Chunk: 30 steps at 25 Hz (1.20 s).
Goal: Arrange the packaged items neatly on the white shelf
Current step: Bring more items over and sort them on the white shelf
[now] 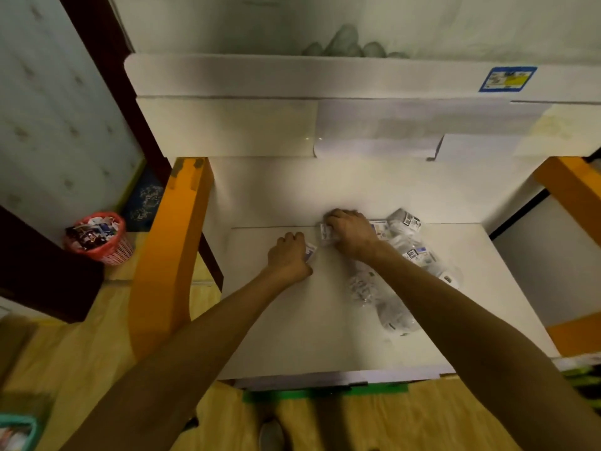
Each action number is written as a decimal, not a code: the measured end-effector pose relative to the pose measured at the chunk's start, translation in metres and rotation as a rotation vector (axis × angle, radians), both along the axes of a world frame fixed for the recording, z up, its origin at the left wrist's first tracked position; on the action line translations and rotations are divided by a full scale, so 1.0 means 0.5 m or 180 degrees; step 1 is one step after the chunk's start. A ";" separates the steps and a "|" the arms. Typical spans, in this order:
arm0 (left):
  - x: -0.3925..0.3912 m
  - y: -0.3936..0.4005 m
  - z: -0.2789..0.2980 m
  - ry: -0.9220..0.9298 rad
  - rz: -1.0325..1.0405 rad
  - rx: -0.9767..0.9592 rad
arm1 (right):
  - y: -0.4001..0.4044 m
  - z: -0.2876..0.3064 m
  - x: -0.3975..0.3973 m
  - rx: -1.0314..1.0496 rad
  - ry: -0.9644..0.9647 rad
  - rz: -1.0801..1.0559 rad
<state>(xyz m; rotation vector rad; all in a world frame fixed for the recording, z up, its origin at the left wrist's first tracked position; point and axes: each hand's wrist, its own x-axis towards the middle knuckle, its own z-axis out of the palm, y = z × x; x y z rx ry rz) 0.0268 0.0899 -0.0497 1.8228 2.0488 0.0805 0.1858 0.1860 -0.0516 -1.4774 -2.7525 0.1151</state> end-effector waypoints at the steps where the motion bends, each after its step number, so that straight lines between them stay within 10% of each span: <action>1: -0.005 0.004 0.004 -0.0131 0.0149 -0.0018 | -0.001 0.003 0.003 -0.0114 0.0242 -0.0006; 13: 0.195 -0.012 0.219 -0.1394 0.0212 0.2056 | -0.139 0.273 0.304 0.0996 0.2788 -0.0243; 26: 0.894 -0.020 0.410 -0.1693 -0.1467 0.2354 | -0.356 0.355 1.010 0.1903 0.2912 -0.1792; 30: 1.076 0.007 0.382 -0.0878 -0.2218 0.1798 | -0.388 0.303 1.185 0.1569 0.2676 -0.2498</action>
